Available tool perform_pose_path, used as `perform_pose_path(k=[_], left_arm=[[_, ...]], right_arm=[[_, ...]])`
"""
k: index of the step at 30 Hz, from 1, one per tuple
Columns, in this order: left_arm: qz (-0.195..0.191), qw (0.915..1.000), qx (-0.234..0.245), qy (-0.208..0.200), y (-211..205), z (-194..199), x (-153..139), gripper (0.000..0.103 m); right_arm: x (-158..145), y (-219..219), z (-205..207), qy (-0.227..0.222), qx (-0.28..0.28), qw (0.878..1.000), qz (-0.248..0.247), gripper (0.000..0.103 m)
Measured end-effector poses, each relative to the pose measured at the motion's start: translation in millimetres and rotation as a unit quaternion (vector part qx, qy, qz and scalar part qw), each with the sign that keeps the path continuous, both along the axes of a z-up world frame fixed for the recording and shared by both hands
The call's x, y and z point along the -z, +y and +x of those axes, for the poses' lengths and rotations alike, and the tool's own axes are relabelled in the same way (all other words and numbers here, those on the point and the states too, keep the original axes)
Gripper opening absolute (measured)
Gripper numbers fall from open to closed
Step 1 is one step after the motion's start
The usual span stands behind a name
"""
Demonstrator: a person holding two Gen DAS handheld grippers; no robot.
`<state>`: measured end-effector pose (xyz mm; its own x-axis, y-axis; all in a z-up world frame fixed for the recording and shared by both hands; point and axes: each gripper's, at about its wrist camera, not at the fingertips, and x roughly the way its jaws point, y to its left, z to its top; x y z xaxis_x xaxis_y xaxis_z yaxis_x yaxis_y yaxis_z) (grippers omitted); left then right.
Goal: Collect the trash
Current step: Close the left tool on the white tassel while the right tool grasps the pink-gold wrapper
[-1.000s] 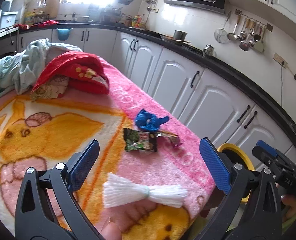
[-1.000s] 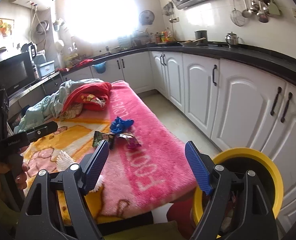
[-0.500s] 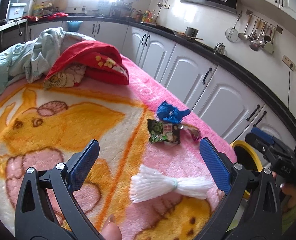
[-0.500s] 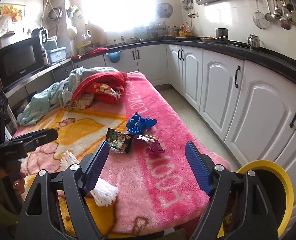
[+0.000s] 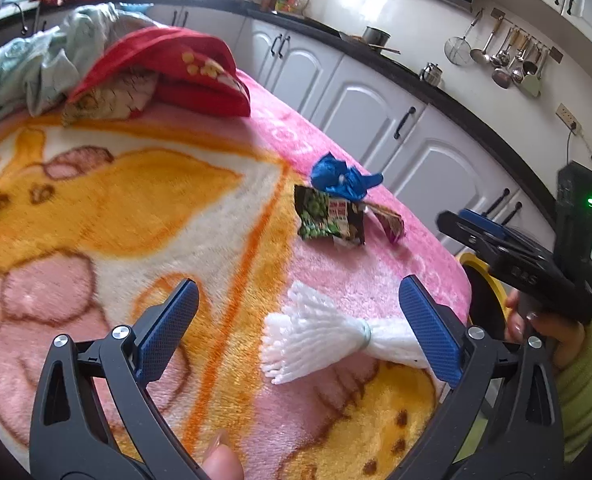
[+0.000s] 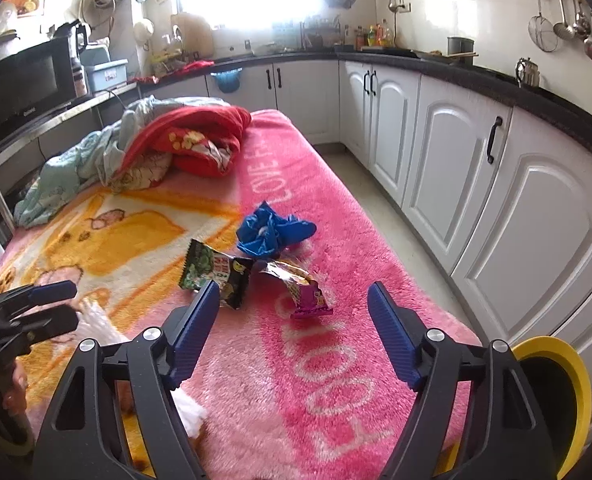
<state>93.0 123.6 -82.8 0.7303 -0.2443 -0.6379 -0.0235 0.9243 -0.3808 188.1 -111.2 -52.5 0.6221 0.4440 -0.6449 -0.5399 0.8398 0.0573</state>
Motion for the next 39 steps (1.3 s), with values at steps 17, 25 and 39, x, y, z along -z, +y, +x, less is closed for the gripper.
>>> perform_pose_path(k=[17,25,39], left_arm=[[-0.011,0.9982,0.032,0.050,-14,11,29,0.092],[0.002,0.9975,0.042,0.057,-19,12,31,0.085],[0.018,0.9952,0.077,0.057,-31,12,29,0.022]], right_arm=[[43,18,49,0.044,-0.005,0.998,-0.046,0.061],[58,18,55,0.070,-0.018,0.996,-0.047,0.032],[59,-5,29,0.073,-0.009,0.997,-0.033,0.029]])
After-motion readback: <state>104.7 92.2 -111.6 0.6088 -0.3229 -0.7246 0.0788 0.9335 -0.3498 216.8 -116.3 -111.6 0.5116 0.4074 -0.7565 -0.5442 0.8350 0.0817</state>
